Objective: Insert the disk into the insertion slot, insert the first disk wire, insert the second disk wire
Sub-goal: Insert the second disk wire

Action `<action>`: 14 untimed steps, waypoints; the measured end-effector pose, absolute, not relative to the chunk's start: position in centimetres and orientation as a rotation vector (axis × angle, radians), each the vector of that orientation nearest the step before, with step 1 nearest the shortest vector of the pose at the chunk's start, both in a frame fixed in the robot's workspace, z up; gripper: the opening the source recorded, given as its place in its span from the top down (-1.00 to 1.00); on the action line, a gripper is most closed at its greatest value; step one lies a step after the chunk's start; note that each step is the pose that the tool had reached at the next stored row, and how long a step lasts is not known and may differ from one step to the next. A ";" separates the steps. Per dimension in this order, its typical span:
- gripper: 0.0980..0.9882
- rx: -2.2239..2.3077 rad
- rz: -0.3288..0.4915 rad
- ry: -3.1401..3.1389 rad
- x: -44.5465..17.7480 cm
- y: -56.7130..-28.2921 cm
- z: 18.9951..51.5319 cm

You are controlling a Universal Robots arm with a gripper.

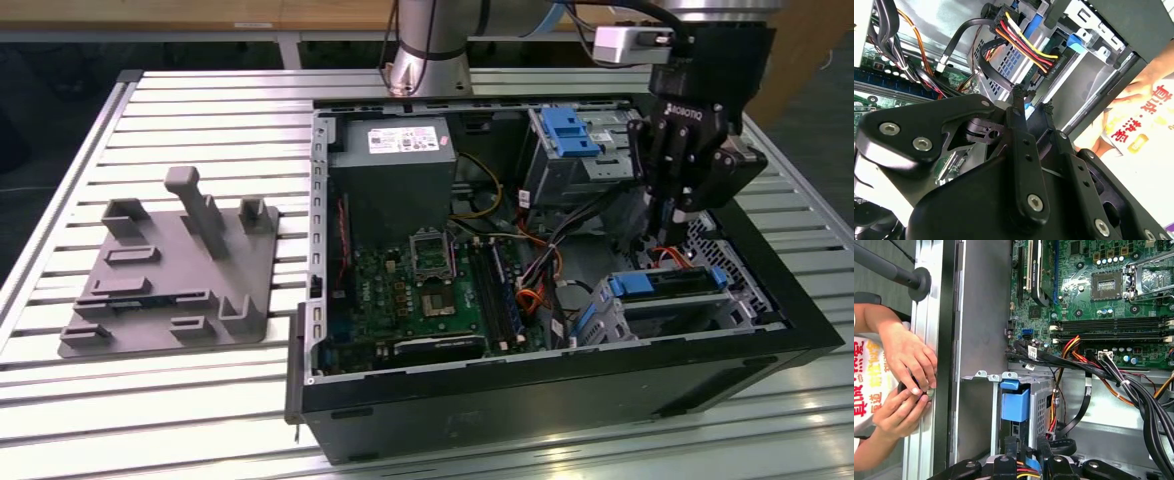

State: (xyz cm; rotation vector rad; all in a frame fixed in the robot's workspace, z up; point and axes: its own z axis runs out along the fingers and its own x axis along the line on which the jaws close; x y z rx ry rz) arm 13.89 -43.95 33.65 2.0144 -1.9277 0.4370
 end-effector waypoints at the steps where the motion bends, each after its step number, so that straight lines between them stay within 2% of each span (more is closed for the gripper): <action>1: 0.58 2.015 0.436 -1.928 13.9 -44.0 33.7; 2: 0.58 2.015 0.436 -1.929 13.9 -44.0 33.6; 4: 0.87 2.016 0.434 -1.930 13.9 -44.0 33.6; 14: 0.89 2.017 0.433 -1.931 14.0 -44.1 33.6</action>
